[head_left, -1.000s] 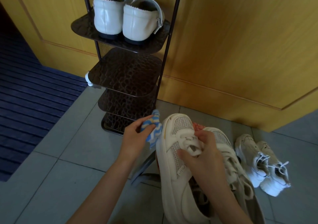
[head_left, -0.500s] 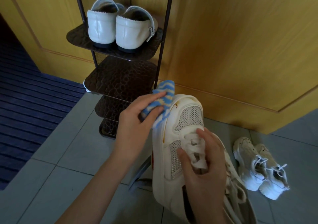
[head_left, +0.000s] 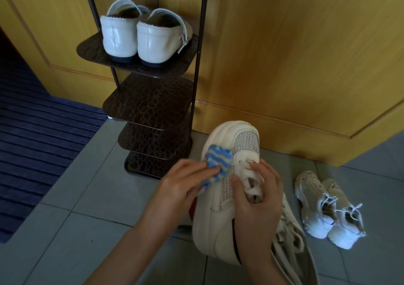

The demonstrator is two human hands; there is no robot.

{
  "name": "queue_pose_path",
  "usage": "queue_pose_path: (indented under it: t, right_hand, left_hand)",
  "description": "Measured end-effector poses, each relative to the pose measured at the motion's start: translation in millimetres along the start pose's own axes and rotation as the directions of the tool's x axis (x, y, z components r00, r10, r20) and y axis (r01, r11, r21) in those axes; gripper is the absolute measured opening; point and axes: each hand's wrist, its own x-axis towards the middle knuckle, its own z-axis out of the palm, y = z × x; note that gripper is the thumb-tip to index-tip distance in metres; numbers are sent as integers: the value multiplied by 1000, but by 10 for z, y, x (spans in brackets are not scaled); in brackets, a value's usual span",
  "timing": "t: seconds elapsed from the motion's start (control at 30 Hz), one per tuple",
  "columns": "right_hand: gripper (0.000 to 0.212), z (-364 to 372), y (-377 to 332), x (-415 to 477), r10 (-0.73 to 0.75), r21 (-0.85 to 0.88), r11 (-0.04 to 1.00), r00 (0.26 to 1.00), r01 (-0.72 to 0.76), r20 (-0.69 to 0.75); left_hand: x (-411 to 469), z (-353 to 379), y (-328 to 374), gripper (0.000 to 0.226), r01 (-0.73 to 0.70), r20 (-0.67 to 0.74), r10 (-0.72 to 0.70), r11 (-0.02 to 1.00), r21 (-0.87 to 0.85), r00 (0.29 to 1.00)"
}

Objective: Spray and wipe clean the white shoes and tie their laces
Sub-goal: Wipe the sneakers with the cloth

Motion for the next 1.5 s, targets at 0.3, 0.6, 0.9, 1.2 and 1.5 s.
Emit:
queue_pose_path:
  t: [0.3,0.6,0.9,1.2,1.5]
  right_hand:
    - [36,13,79,5,7,-73,997,999,-9,-33]
    - [36,8,57,-45,-36,-70,997,999,37,6]
    - [32,8,95,-97,-92,-96,991,996,90,-12]
    - [31,-30,100,-166,-181,-145,974,982,172,-50]
    - [34,-17,77,-139,-136,-88,987,990,133,-37]
  left_hand:
    - [-470,155,42,32,30,-69,-31,999,-17,997]
    - [196,77,16,34,151,-235,-169,984,-90,957]
    - [992,28,-43,25,201,-220,-245,958,-205,944]
    - [792,-185,68,30,246,1,-258,922,-299,966]
    - [624,-153,103,28,145,-37,-149,985,-92,988]
